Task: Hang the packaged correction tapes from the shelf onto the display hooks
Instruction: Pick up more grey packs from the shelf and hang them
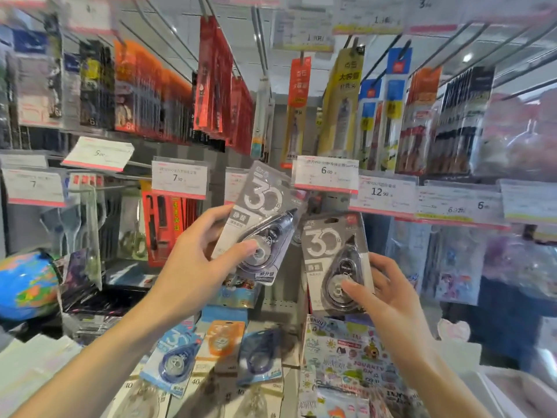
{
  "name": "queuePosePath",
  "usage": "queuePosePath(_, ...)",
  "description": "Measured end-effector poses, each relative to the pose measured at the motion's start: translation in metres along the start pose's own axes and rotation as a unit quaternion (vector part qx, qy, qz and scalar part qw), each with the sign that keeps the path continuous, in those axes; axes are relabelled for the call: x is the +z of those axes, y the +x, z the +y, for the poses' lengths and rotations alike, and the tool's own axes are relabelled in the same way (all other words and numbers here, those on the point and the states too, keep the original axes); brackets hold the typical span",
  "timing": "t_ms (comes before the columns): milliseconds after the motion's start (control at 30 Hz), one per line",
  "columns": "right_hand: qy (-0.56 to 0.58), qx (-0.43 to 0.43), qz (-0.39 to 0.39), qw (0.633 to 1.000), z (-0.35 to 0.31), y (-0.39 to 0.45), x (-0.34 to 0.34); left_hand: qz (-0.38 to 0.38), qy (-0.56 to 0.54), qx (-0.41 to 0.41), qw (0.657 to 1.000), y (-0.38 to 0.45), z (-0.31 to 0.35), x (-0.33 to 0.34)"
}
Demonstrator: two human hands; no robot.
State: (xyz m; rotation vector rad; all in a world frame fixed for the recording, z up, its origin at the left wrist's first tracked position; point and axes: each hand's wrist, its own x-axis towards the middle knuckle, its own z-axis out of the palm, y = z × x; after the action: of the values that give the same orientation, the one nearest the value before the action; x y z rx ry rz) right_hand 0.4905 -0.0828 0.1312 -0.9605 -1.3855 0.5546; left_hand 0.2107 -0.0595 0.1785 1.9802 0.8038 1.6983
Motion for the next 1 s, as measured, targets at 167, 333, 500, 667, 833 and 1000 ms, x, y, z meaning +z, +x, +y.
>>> queuePosePath(167,0.0,-0.039,-0.005,0.999,-0.006,0.004,0.012,0.003,-0.019,0.027,0.999,0.01,0.0,-0.006)
queuePosePath(333,0.017,-0.061,-0.001,0.998,-0.008,0.009,0.025,-0.008,-0.027,0.049,0.998,0.018,0.001,-0.011)
queuePosePath(500,0.029,-0.069,0.003,0.997,-0.009,0.016,0.033,-0.012,-0.024,0.056,0.998,0.024,-0.003,-0.014)
queuePosePath(667,0.057,-0.065,0.005,0.996,-0.007,0.024,0.036,-0.006,-0.027,0.052,0.998,0.027,-0.008,-0.014)
queuePosePath(833,0.069,-0.069,-0.007,0.995,-0.003,0.029,0.036,-0.006,-0.03,0.043,0.999,0.026,-0.014,-0.015)
queuePosePath(1000,0.035,-0.07,0.022,0.997,0.0,0.029,0.041,0.003,-0.031,0.034,0.999,0.023,-0.021,-0.016)
